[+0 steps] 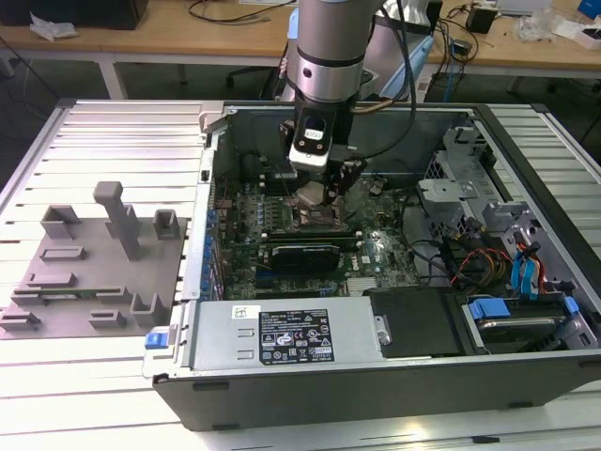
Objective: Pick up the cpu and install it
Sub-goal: 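Place the cpu into insertion slot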
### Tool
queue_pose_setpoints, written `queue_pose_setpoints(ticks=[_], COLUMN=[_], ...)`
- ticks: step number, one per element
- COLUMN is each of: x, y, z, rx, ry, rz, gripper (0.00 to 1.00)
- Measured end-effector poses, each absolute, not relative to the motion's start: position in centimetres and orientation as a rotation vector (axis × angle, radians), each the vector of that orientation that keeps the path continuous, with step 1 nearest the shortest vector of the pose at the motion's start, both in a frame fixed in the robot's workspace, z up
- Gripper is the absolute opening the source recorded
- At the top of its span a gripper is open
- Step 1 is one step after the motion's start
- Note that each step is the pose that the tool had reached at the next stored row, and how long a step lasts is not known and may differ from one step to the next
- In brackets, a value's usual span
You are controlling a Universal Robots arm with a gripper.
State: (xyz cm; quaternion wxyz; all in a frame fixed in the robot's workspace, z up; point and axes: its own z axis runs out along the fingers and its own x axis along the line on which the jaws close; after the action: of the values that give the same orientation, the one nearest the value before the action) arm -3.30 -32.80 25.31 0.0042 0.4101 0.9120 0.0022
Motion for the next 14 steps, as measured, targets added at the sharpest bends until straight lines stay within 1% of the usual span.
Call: queue_pose_setpoints(ticks=[14], x=[-3.3], y=[-32.8], z=[25.24], rx=[1.786], ry=[2.574], rz=[0.004], gripper=[0.55])
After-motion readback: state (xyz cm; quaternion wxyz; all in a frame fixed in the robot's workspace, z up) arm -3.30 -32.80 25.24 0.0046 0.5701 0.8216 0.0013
